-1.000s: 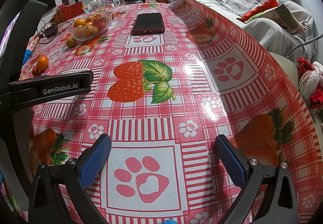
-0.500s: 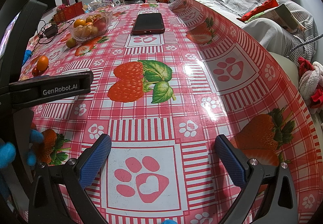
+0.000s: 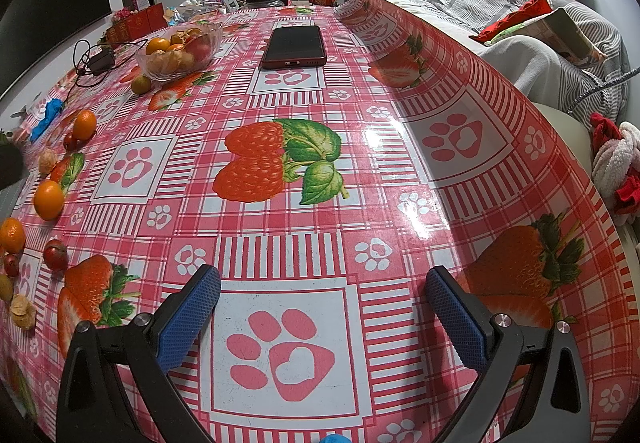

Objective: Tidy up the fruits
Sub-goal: 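Move both tools toward the scattered fruits beside the white tray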

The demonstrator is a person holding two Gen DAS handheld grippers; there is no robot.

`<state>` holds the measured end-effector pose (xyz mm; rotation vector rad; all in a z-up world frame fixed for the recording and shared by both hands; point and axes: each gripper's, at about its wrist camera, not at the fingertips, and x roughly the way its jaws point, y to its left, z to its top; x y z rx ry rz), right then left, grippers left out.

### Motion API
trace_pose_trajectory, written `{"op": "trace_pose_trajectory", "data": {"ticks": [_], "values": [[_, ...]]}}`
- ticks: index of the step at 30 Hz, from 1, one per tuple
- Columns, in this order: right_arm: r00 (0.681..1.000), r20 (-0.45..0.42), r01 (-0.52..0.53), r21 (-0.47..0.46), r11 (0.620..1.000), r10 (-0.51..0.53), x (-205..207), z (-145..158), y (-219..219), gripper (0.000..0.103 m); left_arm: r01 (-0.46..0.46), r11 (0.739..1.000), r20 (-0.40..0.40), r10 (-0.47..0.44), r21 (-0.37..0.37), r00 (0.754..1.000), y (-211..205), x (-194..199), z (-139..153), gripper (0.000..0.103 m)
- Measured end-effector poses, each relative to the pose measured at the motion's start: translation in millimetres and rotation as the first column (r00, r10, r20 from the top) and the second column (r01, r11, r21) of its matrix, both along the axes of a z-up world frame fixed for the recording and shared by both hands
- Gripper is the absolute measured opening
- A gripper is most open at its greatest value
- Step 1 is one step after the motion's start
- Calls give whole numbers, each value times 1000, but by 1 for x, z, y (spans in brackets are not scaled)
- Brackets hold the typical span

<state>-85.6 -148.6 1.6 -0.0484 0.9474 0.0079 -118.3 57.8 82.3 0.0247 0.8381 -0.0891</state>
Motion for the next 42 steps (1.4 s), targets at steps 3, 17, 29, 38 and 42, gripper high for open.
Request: {"op": "trace_pose_trajectory", "data": {"ticks": [3, 17, 29, 38, 42], "values": [[1000, 0, 0, 0, 1000, 0, 0, 0, 0, 103, -52, 999, -35, 52, 4, 998, 35, -24, -13, 103], [1000, 0, 0, 0, 1000, 0, 0, 0, 0, 103, -140, 989, -166, 144, 38, 975, 86, -51, -82, 103], [997, -54, 45, -7, 999, -46, 2, 2, 1, 103, -149, 988, -214, 152, 28, 965, 89, -42, -80, 103], [963, -21, -263, 121, 957, 268, -7, 30, 117, 102, -151, 988, -200, 154, 26, 968, 87, -45, -76, 87], [951, -49, -300, 103, 948, 306, -4, 16, 149, 97, -168, 986, -198, 169, 21, 966, 94, -46, -74, 68]]}}
